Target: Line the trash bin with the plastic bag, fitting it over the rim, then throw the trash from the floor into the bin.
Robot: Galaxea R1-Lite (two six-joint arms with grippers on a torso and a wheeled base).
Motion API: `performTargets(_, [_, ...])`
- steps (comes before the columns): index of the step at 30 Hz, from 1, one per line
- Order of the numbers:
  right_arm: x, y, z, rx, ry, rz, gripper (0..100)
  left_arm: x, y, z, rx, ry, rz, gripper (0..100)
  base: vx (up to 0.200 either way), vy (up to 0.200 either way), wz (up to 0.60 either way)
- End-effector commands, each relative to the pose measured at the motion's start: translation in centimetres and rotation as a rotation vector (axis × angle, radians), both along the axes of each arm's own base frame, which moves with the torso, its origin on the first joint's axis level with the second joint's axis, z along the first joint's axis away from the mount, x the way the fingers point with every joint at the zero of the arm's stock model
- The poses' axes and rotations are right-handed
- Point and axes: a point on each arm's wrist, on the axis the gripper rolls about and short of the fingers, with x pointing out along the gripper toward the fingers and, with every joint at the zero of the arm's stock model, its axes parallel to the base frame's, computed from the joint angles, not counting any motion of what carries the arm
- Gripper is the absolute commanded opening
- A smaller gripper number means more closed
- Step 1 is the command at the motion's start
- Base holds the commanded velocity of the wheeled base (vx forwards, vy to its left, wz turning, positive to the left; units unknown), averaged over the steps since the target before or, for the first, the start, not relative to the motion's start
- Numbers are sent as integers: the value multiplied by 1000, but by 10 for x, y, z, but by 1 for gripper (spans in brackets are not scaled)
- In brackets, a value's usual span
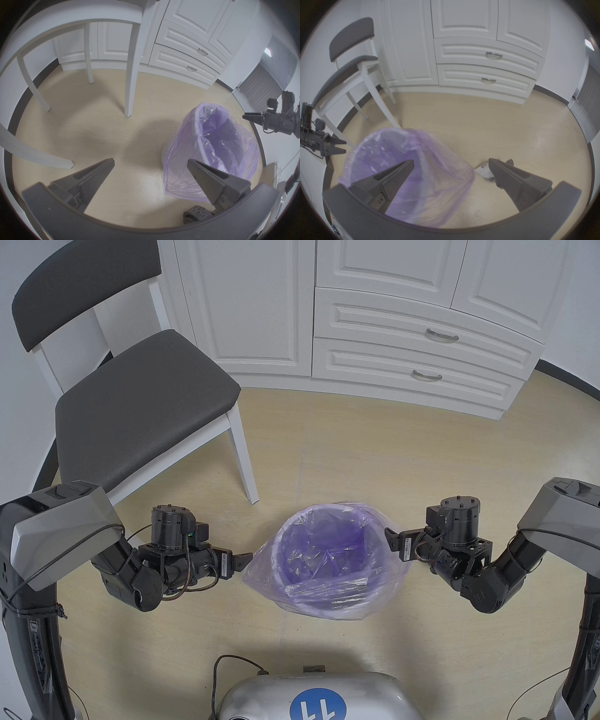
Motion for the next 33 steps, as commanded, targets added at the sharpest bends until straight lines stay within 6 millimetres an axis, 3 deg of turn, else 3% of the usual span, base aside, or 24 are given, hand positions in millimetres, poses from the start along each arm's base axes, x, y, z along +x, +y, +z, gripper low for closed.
performTargets(1, [-18,22,11,22,-44,66,100,-7,-5,10,-6,-23,-17,100,0,0,0])
performTargets(4, [-31,38,12,14,-45,119,100,-13,-6,17,-8,-32,-25,100,0,0,0])
performTargets(7, [-26,51,16,-40,-25,158,100,-15,-6,24,-11,-46,-26,100,0,0,0])
performTargets(12, [-8,93,55,-148,54,242,100,-19,-4,39,-20,-83,-24,100,0,0,0])
performTargets(16, [-4,113,69,-266,155,301,100,-17,4,51,-19,-152,-12,100,0,0,0])
performTargets(21, [4,111,68,-466,237,363,100,-22,12,62,-16,-203,-4,100,0,0,0])
performTargets(27, [18,113,49,-539,265,306,100,-27,13,70,-22,-222,-5,100,0,0,0])
performTargets(33, [14,107,36,-606,308,323,100,-28,15,72,-23,-228,-2,100,0,0,0])
